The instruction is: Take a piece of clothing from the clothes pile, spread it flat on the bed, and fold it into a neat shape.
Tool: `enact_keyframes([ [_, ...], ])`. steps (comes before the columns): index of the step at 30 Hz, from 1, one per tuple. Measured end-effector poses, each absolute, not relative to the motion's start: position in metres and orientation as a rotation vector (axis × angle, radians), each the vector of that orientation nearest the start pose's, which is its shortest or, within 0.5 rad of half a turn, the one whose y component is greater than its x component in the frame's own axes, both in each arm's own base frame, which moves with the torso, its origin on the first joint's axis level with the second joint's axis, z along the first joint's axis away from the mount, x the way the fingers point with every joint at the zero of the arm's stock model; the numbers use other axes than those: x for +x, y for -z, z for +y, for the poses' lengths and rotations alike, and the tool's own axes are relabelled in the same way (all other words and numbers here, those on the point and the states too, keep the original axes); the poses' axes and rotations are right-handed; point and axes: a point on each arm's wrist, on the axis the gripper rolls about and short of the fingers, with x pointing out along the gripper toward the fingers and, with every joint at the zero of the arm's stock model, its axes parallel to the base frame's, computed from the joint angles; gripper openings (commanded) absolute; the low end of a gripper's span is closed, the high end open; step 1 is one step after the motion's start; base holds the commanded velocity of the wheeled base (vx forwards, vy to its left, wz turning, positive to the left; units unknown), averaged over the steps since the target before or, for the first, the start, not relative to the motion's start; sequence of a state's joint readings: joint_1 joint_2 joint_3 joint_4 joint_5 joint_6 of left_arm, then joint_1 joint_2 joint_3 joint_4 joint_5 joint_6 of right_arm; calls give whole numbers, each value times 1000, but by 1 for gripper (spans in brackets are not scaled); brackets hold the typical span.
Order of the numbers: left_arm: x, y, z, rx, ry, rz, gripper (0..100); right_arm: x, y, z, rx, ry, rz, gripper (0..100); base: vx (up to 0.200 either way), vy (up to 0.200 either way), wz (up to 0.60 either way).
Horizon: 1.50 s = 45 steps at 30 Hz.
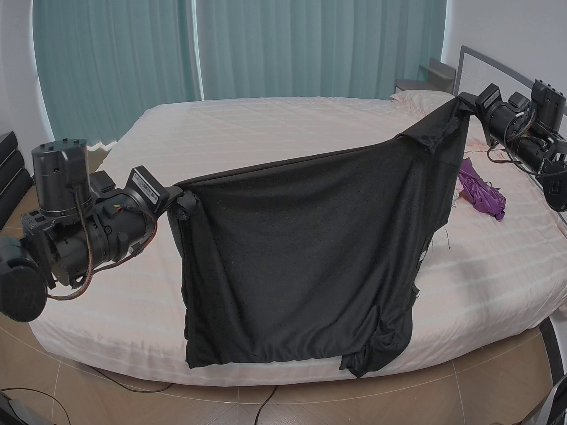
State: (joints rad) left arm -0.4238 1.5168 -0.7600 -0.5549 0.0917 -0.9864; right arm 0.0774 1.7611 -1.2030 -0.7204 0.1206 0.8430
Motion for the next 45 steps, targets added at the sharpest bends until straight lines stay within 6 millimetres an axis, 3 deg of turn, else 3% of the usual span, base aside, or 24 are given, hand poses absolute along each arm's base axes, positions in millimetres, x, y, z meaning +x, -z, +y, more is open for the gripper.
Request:
enact_keyframes([
  [14, 304, -184, -106, -898, 112, 400, 0, 381, -255, 38, 834, -244, -12, 0, 200, 0, 0],
  [25, 364, -138, -110, -885, 30, 464, 0, 431, -205, 51, 837, -217, 78, 0, 73, 0, 0],
  [26, 369, -133, -111, -884, 23, 470, 100, 436, -199, 53, 837, -215, 86, 0, 0, 0, 0],
  [27, 372, -130, -111, -882, 18, 474, 100, 439, -195, 55, 837, -211, 93, 0, 0, 0, 0],
  [28, 376, -125, -111, -880, 10, 481, 100, 443, -188, 56, 837, -206, 104, 100, 0, 0, 0],
  [36, 408, -93, -110, -875, -37, 501, 100, 468, -133, 72, 831, -144, 202, 100, 0, 0, 0],
  [45, 419, -75, -91, -867, -125, 499, 100, 473, -83, 69, 729, 26, 387, 100, 0, 0, 0],
])
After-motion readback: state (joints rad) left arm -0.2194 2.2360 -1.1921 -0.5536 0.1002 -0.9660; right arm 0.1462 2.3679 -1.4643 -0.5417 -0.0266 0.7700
